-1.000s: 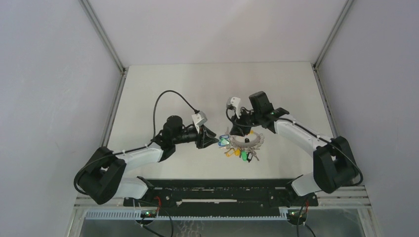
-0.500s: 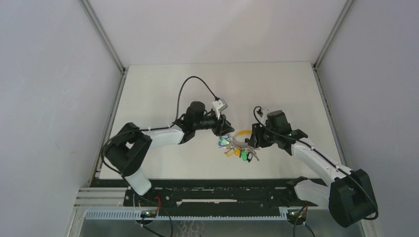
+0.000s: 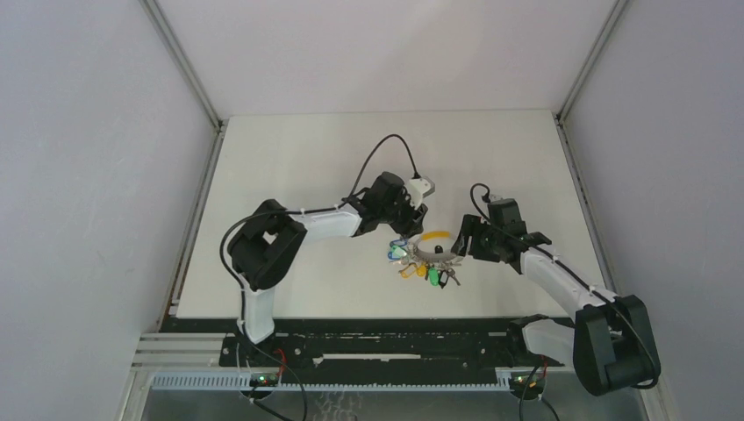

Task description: Put the keys on the keyring

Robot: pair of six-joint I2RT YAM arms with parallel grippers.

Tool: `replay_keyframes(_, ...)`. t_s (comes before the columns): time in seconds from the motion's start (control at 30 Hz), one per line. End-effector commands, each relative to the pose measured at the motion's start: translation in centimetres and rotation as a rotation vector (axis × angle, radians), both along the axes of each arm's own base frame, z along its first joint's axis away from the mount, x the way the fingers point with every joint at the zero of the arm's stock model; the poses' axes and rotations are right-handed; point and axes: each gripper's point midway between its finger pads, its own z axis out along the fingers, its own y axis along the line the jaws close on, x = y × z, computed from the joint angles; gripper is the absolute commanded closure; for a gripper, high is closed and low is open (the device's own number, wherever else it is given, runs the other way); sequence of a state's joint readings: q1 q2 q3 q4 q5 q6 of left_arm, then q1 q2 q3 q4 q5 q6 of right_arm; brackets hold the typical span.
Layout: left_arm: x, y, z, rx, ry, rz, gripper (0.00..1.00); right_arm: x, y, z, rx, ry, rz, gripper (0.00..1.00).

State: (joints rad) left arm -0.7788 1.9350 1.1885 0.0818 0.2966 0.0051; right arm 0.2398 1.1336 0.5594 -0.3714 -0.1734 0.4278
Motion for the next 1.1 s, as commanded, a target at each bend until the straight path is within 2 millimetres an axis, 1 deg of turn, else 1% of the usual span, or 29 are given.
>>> replay_keyframes(0.0, 0.6, -0.8, -0.8, 0.125, -0.048, -0.028, 0.48, 0.9, 0.5, -0.8, 0.051, 0.001, -0.043, 0.36)
replay_keyframes(0.07, 0.5, -0.9, -1.3, 0.162, -0.053, -0.037, 0.45, 1.0, 0.5, -1.3, 0.055, 0.007, -0.045, 0.37)
replay_keyframes(0.2, 0.1, -1.0, -2.1, 0.223, -0.071, -0.055, 0.44, 1.1, 0.3, -1.9, 0.050, 0.013, -0.056, 0.38)
replay_keyframes(0.37, -0.5, -0.4, -3.7, 0.309, -0.059, -0.062, 0.43, 1.6, 1.0, -2.4, 0.080, 0.021, -0.047, 0.40)
replay_keyframes(0.43, -0.8, 0.0, -4.3, 0.345, -0.051, -0.057, 0.46, 2.0, 1.5, -2.6, 0.104, 0.020, -0.044, 0.42)
replay_keyframes(0.47, -0.9, 0.2, -4.5, 0.359, -0.042, -0.055, 0.49, 2.2, 1.9, -2.7, 0.124, 0.023, -0.041, 0.43)
replay_keyframes(0.5, -1.0, 0.6, -4.7, 0.373, -0.036, -0.043, 0.54, 2.4, 2.4, -2.8, 0.149, 0.024, -0.033, 0.44)
replay_keyframes(0.57, -0.9, 1.9, -4.9, 0.397, -0.021, 0.000, 0.68, 2.9, 3.4, -2.7, 0.201, 0.022, -0.018, 0.45)
replay_keyframes(0.6, -0.9, 2.6, -5.0, 0.400, -0.009, 0.024, 0.72, 3.1, 3.9, -2.7, 0.223, 0.022, -0.014, 0.46)
replay_keyframes(0.63, -0.9, 3.5, -5.0, 0.400, 0.011, 0.051, 0.73, 3.4, 4.4, -2.7, 0.240, 0.019, -0.005, 0.46)
replay_keyframes(0.7, -0.9, 5.5, -5.0, 0.394, 0.046, 0.108, 0.73, 4.1, 5.7, -2.3, 0.272, 0.009, 0.031, 0.47)
replay_keyframes(0.87, -1.6, 10.4, -4.6, 0.342, 0.110, 0.245, 0.72, 5.6, 10.1, -0.8, 0.365, -0.006, 0.158, 0.49)
replay_keyframes(0.93, -1.8, 12.1, -4.4, 0.299, 0.132, 0.300, 0.69, 6.2, 11.7, 0.1, 0.418, -0.019, 0.206, 0.51)
replay_keyframes(1.0, -2.3, 13.1, -4.2, 0.252, 0.145, 0.335, 0.65, 6.7, 12.4, 0.7, 0.446, -0.032, 0.225, 0.51)
replay_keyframes(1.03, -2.1, 13.1, -3.5, 0.226, 0.132, 0.348, 0.63, 7.0, 12.3, 0.9, 0.446, -0.038, 0.226, 0.51)
replay_keyframes(1.07, -2.2, 13.3, -3.0, 0.208, 0.122, 0.360, 0.60, 7.2, 12.2, 1.0, 0.437, -0.047, 0.227, 0.50)
